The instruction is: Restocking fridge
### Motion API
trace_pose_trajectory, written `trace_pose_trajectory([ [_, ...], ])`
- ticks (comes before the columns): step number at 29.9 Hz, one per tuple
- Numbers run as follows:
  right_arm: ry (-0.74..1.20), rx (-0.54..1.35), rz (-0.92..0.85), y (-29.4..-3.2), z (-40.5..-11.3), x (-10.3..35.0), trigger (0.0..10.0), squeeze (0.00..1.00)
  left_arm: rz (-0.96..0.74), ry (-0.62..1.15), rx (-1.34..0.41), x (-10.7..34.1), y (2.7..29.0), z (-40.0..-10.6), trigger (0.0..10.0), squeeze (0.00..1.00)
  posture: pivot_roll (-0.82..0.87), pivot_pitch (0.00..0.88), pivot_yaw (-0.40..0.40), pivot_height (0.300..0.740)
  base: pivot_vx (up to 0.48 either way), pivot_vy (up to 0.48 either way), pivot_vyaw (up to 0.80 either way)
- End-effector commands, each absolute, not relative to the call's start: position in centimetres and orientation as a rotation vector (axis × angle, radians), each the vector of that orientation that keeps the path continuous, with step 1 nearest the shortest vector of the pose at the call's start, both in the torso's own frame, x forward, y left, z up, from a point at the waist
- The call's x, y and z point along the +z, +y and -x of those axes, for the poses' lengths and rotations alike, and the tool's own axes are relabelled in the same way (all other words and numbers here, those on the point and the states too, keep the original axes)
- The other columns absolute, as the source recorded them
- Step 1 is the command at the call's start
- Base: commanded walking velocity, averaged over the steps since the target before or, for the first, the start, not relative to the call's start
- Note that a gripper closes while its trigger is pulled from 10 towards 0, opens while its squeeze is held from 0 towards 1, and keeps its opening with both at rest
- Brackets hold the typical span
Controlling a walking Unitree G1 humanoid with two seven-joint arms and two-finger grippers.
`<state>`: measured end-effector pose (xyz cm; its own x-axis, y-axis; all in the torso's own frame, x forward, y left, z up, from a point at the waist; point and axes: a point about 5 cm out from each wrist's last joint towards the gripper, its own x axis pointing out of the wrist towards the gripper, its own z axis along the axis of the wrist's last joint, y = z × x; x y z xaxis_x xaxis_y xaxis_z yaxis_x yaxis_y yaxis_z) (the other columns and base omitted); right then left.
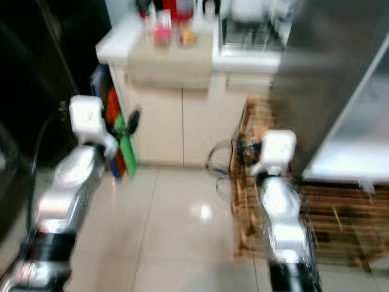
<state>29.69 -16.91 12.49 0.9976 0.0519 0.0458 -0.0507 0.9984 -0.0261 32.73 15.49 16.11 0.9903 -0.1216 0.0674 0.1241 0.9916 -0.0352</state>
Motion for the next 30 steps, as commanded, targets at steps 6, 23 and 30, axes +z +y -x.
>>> trace_pose_trajectory([
  [6, -0.064, 0.025, 0.041, -17.7, -30.0, 12.8, 10.0, 0.0, 0.044, -0.081, -0.163, 16.6, 14.3, -33.1, 10.0, 0.0, -0.12, 0.0, 0.039, 0.74, 0.48, 0.0, -0.26],
  [23, -0.091, 0.053, 0.039, -16.7, -30.9, 13.4, 10.0, 0.0, 0.07, -0.119, -0.128, 17.6, 14.4, -33.5, 10.0, 0.0, -0.11, 0.0, 0.035, 0.74, 0.48, 0.0, -0.14],
  [30, -0.095, 0.067, 0.042, -16.5, -31.0, 13.4, 10.0, 0.0, 0.073, -0.153, -0.1, 18.4, 14.7, -33.6, 10.0, 0.0, -0.11, 0.0, 0.033, 0.74, 0.478, 0.0, 0.0],
])
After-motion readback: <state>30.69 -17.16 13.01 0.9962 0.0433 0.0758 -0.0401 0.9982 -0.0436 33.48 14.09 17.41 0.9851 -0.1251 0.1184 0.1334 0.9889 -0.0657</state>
